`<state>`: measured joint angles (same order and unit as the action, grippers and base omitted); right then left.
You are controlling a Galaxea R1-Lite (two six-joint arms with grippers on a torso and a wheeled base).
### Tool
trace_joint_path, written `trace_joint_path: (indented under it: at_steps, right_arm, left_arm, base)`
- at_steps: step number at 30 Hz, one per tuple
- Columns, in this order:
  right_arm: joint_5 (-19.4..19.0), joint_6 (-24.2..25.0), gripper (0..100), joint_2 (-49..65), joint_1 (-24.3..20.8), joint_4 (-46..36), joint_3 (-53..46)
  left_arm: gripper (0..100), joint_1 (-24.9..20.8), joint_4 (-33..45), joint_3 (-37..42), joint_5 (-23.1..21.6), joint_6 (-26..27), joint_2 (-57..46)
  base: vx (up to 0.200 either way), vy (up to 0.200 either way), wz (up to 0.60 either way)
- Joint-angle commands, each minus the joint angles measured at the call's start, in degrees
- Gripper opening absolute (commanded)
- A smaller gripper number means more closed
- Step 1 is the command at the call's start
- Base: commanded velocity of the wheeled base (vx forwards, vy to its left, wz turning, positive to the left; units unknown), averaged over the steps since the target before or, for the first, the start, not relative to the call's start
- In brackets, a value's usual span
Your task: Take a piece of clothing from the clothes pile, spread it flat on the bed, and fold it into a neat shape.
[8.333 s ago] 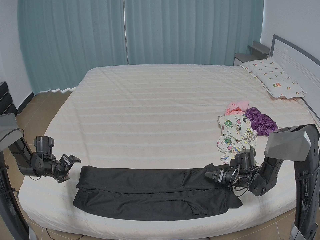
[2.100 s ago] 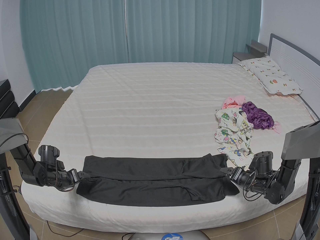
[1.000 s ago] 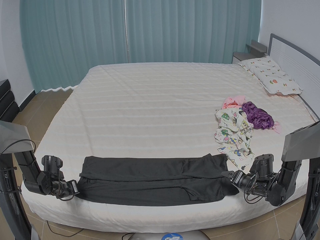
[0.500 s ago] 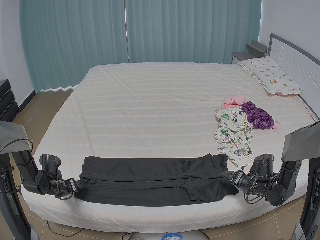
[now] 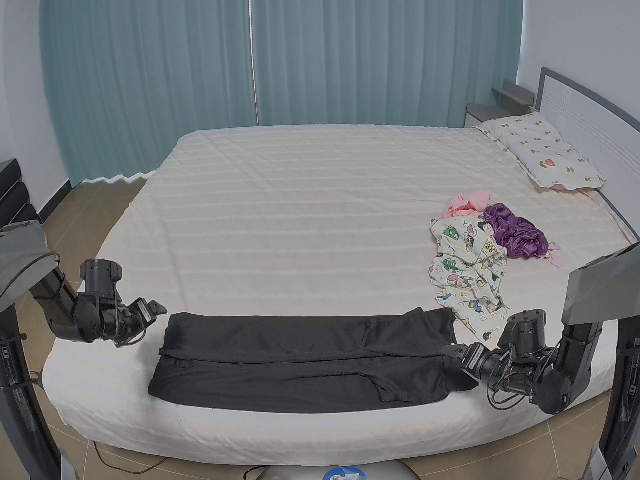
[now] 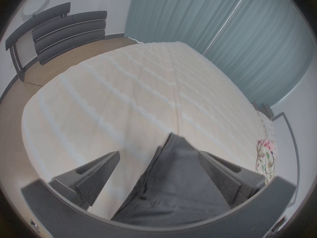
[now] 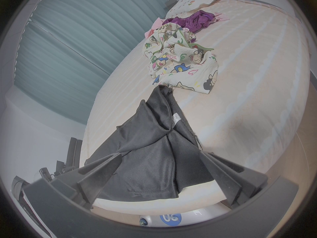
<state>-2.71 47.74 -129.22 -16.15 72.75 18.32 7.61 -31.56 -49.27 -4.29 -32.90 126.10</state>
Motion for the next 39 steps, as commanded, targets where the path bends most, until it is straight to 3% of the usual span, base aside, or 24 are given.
trace_joint_path:
  at_steps: [1, 22, 23, 33, 39]
  right_arm:
    - [-0.02, -0.01, 100, -0.33, -0.55, 0.02, -0.39]
    - [-0.02, -0.01, 100, -0.95, -1.87, 3.01, -0.3]
    - [-0.02, -0.1, 100, -1.21, -1.87, 3.54, -0.48]
    - [-0.02, -0.1, 100, -1.39, -1.87, 3.89, -0.57]
    - [-0.02, -0.1, 100, -1.3, -1.87, 3.98, -0.83]
  left_arm:
    - [100, -1.28, 5.28, -9.61, -2.21, -2.69, 6.26]
    - [100, -3.65, 5.11, -16.82, -2.65, -2.69, 13.12]
    - [0, -3.65, 5.11, -17.26, -2.56, -2.78, 13.38]
    - [0, -3.39, 5.55, -18.4, 1.3, -9.37, 13.12]
    - [0, -3.21, 5.55, -18.23, 1.83, -10.43, 13.12]
  base:
    - [0.0, 0.0, 0.0]
    - [0.0, 0.0, 0.0]
    - [0.0, 0.0, 0.0]
    - [0.0, 0.0, 0.0]
    - [0.0, 0.0, 0.0]
